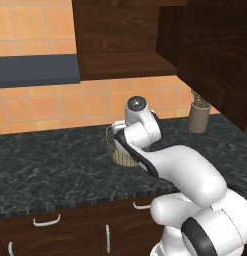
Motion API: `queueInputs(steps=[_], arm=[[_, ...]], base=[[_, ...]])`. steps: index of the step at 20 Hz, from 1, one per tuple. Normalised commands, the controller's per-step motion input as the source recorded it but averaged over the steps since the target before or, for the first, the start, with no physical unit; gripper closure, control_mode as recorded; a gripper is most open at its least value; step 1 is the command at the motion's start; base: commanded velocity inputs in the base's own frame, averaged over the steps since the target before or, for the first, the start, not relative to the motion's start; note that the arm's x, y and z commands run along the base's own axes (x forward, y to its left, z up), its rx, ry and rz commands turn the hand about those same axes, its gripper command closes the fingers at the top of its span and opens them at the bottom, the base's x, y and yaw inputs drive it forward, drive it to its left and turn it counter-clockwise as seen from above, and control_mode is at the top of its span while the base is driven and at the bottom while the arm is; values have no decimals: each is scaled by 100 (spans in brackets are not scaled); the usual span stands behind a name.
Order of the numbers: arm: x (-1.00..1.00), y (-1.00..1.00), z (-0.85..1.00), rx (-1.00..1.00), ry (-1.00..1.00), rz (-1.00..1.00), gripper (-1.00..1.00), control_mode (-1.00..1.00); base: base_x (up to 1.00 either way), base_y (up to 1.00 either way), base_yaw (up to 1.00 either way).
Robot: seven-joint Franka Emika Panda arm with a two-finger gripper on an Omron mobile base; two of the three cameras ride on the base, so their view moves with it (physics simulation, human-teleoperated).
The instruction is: Open the cabinet, pick up the bread from the cabinet and place it in the basket. Then move the basket to the dining counter.
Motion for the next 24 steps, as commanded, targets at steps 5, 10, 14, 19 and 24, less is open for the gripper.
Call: queueInputs(steps=[5,10,14,19,24], arm=[[54,-4,-45,0,7,7,100,-100],[10,-4,-43,0,11,11,100,-100],[29,-3,-10,2,8,12,100,-100],[14,-11,-6,0,11,12,100,-100],[18,0,-14,2,12,12,100,-100]], base=[[0,0,0],[0,0,0],[0,0,0],[0,0,0],[0,0,0]])
